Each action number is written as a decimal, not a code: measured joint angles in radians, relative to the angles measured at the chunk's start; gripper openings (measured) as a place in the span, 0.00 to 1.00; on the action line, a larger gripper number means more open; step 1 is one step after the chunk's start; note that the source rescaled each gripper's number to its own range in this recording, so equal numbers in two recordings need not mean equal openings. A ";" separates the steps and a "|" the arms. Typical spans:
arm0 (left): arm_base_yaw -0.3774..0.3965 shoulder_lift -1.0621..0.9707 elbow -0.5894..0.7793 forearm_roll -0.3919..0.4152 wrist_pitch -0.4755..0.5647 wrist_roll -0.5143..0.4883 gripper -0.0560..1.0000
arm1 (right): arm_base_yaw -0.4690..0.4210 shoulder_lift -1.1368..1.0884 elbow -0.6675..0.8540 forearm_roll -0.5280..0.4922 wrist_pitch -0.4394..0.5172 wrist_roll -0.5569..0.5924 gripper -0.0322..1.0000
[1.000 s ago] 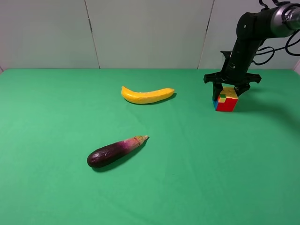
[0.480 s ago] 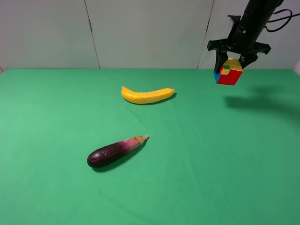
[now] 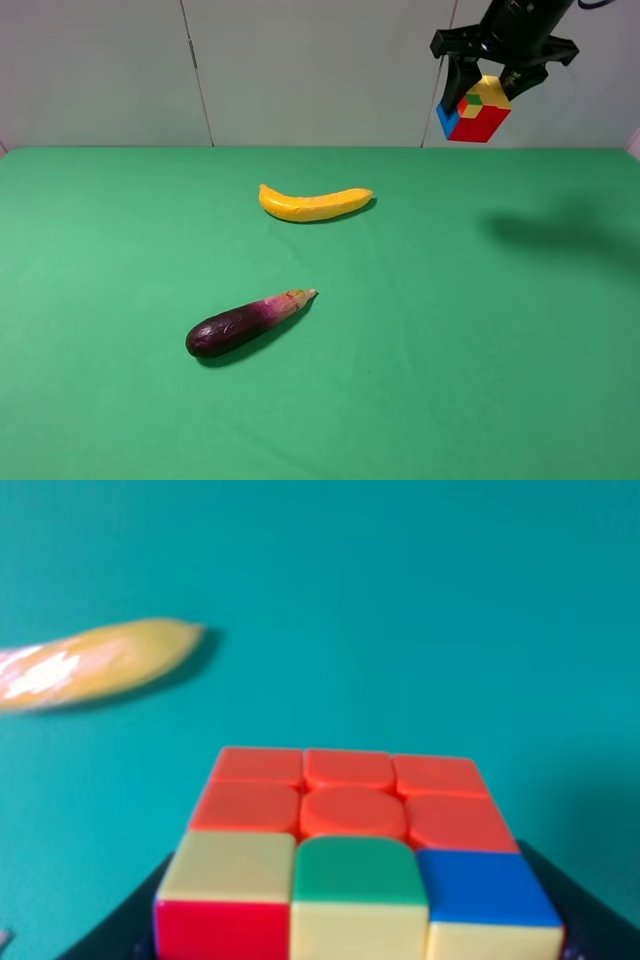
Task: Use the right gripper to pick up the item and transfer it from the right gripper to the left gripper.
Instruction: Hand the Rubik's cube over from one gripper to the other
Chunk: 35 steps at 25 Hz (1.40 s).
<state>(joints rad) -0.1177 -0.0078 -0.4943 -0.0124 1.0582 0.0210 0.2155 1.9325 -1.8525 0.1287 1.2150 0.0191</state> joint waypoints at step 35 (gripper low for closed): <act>0.000 0.000 0.000 0.000 0.000 0.000 0.91 | 0.390 -0.493 0.551 0.257 -0.120 -0.432 0.04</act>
<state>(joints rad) -0.1177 -0.0078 -0.4943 -0.0124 1.0582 0.0210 0.6055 1.4395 -1.3018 0.3861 1.0947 -0.4125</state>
